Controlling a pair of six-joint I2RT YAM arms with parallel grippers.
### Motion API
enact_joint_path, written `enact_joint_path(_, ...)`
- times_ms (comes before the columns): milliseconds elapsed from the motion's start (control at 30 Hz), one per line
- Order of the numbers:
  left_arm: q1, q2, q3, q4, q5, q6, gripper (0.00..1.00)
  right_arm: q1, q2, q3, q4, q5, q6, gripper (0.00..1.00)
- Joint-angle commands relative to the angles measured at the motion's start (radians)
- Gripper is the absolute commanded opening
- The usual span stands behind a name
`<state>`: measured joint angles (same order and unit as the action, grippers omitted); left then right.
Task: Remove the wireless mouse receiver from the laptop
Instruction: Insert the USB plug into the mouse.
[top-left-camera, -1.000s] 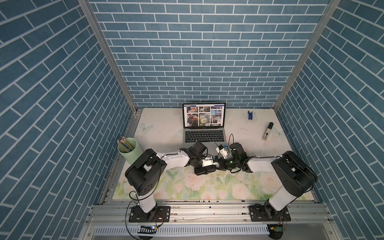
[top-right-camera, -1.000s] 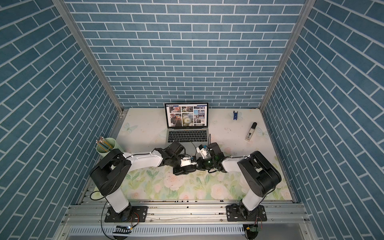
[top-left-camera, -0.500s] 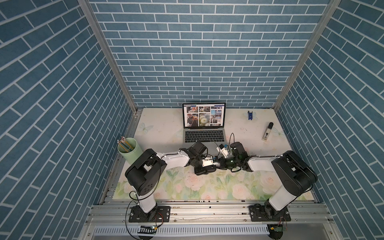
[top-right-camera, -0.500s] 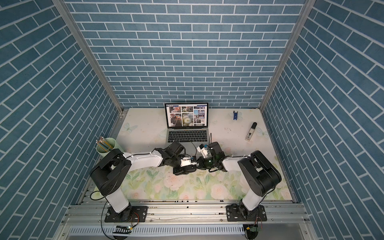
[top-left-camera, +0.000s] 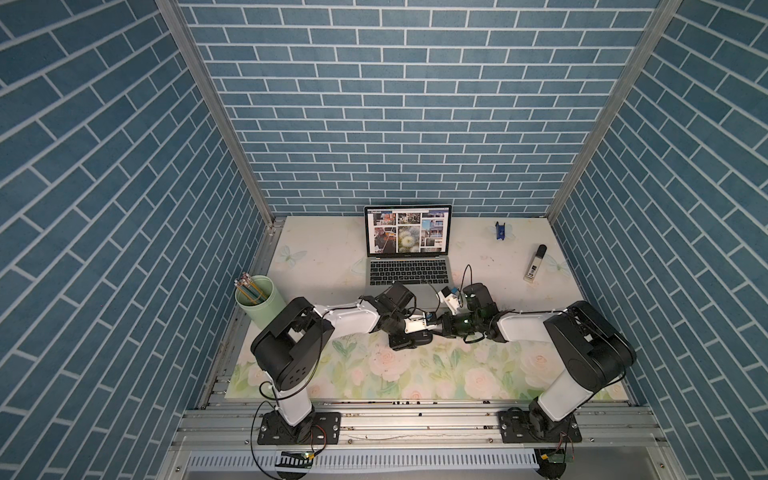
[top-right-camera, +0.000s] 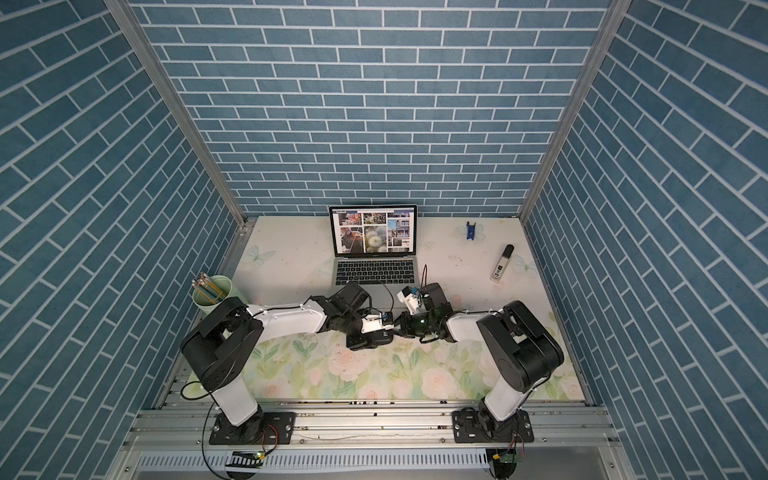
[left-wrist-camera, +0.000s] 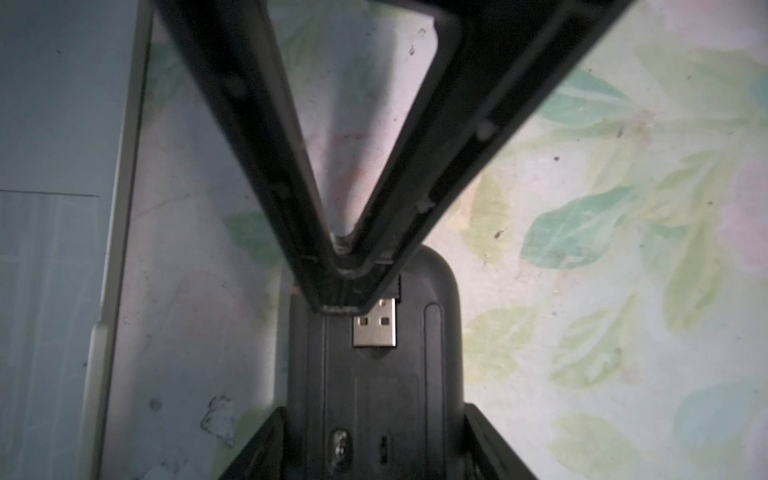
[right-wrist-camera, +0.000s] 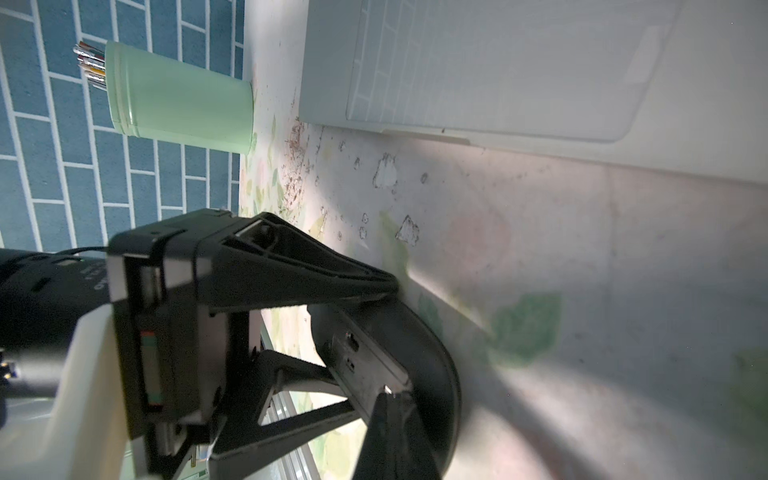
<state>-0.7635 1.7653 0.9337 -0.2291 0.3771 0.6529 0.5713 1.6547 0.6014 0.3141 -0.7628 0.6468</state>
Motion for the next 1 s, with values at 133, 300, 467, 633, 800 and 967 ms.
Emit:
enact_joint_path(133, -0.007, 0.077, -0.045, -0.114, -0.062, 0.012, 0.47, -0.025, -0.131, 0.024, -0.184, 0.178, -0.097, 0.0)
enact_joint_path(300, -0.007, 0.062, -0.042, -0.113, -0.061, 0.012, 0.47, -0.094, -0.378, 0.041, -0.408, 0.408, -0.238, 0.06)
enact_joint_path(467, -0.006, 0.047, -0.02, -0.123, -0.061, 0.01, 0.46, -0.09, -0.601, 0.011, -0.534, 0.548, -0.367, 0.32)
enact_joint_path(633, -0.006, -0.007, 0.011, -0.136, -0.063, 0.004, 0.46, -0.023, -0.805, 0.03, -0.577, 0.728, -0.532, 0.52)
enact_joint_path(800, -0.004, -0.047, 0.048, -0.169, -0.058, -0.004, 0.46, 0.107, -0.881, 0.07, -0.652, 0.834, -0.888, 0.55)
enact_joint_path(967, -0.003, -0.08, 0.113, -0.242, -0.021, -0.019, 0.46, 0.174, -0.966, 0.061, -0.736, 0.748, -1.169, 0.55)
